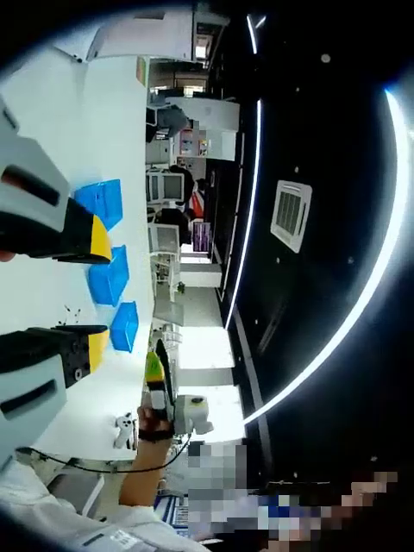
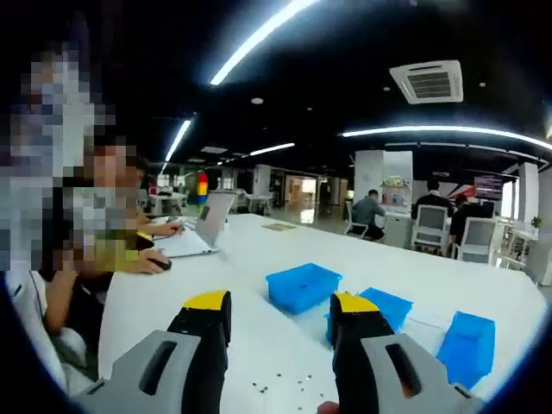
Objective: Pick up the resistors one by one and place each resistor into its matching bin, sorting the parts by color and model until every resistor is separated into the correct bin for its type
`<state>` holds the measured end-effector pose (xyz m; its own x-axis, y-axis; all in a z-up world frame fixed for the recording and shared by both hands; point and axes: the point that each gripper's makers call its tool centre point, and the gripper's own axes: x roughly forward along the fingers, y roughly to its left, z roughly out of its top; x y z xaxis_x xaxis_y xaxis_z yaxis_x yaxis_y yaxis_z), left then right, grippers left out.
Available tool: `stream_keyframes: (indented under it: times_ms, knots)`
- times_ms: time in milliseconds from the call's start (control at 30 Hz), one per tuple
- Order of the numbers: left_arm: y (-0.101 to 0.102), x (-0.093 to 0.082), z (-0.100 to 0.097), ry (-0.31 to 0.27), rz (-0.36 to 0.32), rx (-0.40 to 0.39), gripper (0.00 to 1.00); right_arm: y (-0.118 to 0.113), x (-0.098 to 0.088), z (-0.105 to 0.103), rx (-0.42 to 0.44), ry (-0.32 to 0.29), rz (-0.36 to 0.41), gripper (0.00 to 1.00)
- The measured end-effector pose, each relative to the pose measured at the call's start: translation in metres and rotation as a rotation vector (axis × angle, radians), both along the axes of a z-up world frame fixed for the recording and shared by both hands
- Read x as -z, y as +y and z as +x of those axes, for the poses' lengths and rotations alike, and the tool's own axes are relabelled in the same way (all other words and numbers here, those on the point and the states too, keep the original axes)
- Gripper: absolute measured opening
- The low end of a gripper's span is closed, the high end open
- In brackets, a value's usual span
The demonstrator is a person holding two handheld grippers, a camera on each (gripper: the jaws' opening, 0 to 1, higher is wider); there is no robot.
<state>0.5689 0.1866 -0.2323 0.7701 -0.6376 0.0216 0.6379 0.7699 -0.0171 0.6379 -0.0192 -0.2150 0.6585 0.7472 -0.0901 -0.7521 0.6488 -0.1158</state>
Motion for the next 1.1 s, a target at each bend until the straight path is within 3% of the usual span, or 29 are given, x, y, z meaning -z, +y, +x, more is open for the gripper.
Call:
stream_keyframes:
  times_ms: [100, 300, 500, 633, 733, 767, 833, 900, 1100]
  knots:
    - [-0.004, 0.004, 0.001, 0.007, 0.009, 0.002, 0.3, -0.024, 0.005, -0.021, 0.024, -0.008, 0.0, 0.47]
    - [-0.021, 0.014, 0.002, 0.026, 0.031, 0.032, 0.3, -0.062, 0.029, -0.049, 0.092, 0.033, 0.032, 0.47]
    - [-0.038, 0.026, 0.002, 0.047, 0.076, 0.051, 0.3, -0.094, 0.047, -0.08, 0.168, -0.016, 0.035, 0.46]
    - [-0.047, 0.026, 0.001, 0.043, 0.083, 0.067, 0.3, -0.101, 0.048, -0.092, 0.173, -0.021, 0.068, 0.47]
    - [-0.056, 0.032, 0.001, 0.053, 0.094, 0.082, 0.3, -0.102, 0.037, -0.098, 0.171, -0.059, 0.13, 0.45]
    - [-0.058, 0.034, 0.001, 0.056, 0.103, 0.088, 0.3, -0.102, 0.036, -0.097, 0.173, -0.041, 0.136, 0.44]
    - [-0.063, 0.032, 0.001, 0.055, 0.109, 0.095, 0.3, -0.098, 0.039, -0.1, 0.143, -0.069, 0.039, 0.46]
    - [-0.064, 0.031, 0.002, 0.057, 0.113, 0.092, 0.3, -0.099, 0.035, -0.095, 0.167, -0.074, 0.047, 0.45]
    - [-0.064, 0.026, 0.002, 0.048, 0.114, 0.087, 0.31, -0.084, 0.05, -0.093, 0.101, -0.013, 0.054, 0.46]
